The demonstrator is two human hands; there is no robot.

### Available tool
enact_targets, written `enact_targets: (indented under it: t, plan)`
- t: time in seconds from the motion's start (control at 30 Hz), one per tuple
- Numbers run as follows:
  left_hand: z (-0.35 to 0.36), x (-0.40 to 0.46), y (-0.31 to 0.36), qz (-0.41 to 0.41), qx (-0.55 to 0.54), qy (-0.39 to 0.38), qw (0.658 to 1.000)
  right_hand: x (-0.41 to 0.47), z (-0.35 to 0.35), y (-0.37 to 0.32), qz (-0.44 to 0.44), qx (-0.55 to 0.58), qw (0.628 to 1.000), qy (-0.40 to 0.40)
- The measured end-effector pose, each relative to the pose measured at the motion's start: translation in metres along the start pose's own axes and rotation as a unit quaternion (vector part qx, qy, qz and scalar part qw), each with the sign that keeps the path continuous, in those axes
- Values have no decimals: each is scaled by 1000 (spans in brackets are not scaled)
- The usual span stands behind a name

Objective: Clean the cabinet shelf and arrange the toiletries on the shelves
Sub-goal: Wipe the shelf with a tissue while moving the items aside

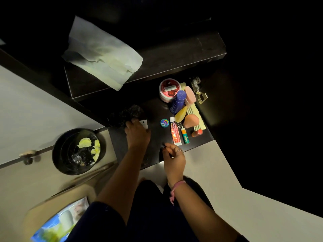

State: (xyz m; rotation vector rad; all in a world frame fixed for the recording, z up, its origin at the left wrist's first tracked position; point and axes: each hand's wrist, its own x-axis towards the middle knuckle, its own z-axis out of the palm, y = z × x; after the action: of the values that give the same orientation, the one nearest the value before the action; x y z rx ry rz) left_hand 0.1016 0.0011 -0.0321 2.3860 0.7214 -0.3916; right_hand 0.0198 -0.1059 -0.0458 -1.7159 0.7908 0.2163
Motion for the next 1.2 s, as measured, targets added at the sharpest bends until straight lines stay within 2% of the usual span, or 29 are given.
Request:
enact_targets:
  t: [0.1,0.33,0.57,0.87,0.97,1.03,1.1,1.2]
  plan:
    - [2,-3,-5,-23,-12,-37,999,-2,7,-4,-4,-5,1000,-20]
    - [1,-4,-3,-12,-60,-25,998,-5,8,-6,-28,-11,999,-35]
    - [-3,-3,-2,-44,-54,-35,997,-7,2,-5,-37,-24,998,-54]
    - [-6,-1,1,-25,-24,-18,999,-10,-7,-9,-33,-51,996,-70]
    - [-16,-11,13,-20,-88,-18,996,-18,-11,-21,-55,-8,992,-114]
    - [-17,-22,23,-32,-178,-60,982,-20,-12,-31,-73,5,986,-148]
    - [-18,-33,29,-57,-289,-107,950,-22,-15,-43,-101,-12,984,-145]
    - [-25,-44,39,-78,-407,-145,898,-20,-24,-60,-173,-64,979,-91]
